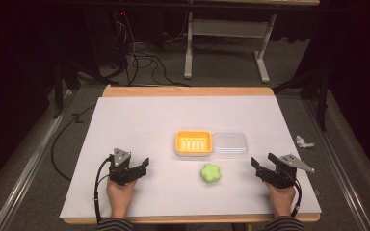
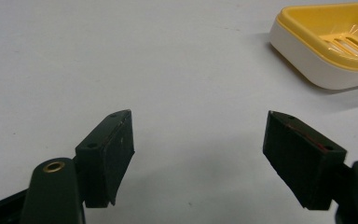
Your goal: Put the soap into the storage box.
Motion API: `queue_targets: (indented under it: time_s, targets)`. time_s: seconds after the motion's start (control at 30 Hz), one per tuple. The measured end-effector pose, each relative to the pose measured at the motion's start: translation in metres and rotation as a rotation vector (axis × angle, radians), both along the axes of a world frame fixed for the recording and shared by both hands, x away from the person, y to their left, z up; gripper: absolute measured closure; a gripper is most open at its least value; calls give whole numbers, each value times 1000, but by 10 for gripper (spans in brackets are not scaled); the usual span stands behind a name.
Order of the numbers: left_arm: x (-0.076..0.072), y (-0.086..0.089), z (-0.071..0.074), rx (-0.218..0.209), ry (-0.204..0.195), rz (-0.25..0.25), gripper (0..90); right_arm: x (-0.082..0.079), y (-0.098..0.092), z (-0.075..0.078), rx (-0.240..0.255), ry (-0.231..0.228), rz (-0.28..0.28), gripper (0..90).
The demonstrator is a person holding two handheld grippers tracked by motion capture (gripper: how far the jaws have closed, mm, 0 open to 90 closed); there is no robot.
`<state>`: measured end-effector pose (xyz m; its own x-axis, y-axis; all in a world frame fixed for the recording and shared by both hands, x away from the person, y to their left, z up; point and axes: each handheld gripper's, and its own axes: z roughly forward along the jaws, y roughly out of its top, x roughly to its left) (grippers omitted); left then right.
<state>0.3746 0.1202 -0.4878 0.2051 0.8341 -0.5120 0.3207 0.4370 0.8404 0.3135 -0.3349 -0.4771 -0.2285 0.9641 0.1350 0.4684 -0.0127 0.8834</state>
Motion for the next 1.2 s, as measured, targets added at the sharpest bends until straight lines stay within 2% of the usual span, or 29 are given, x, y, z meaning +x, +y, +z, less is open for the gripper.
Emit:
queue_targets:
  time_s: [0.37, 0.53, 0.63, 0.7, 0.83, 1.1, 1.2]
  targets:
    - [1, -1, -1, 10, 9, -14, 236, 1, -1, 0, 11, 4, 11, 232]
    - [1, -2, -1, 14, 15, -13, 234, 3, 1, 1, 3, 30, 28, 216]
    - [1, -2, -1, 17, 16, -11, 233, 5, 3, 1, -11, 43, 47, 185]
    - [1, -2, -1, 17, 19, -12, 233, 5, 5, 3, 2, 46, 59, 162]
    - [3, -1, -2, 21, 28, -10, 236, 2, 11, 8, -22, 44, 92, 142]
    - [3, -2, -2, 14, 34, -7, 236, -2, 26, 19, -34, 65, 168, 139]
    - [3, -1, -1, 14, 33, -10, 235, -2, 30, 22, -28, 92, 197, 142]
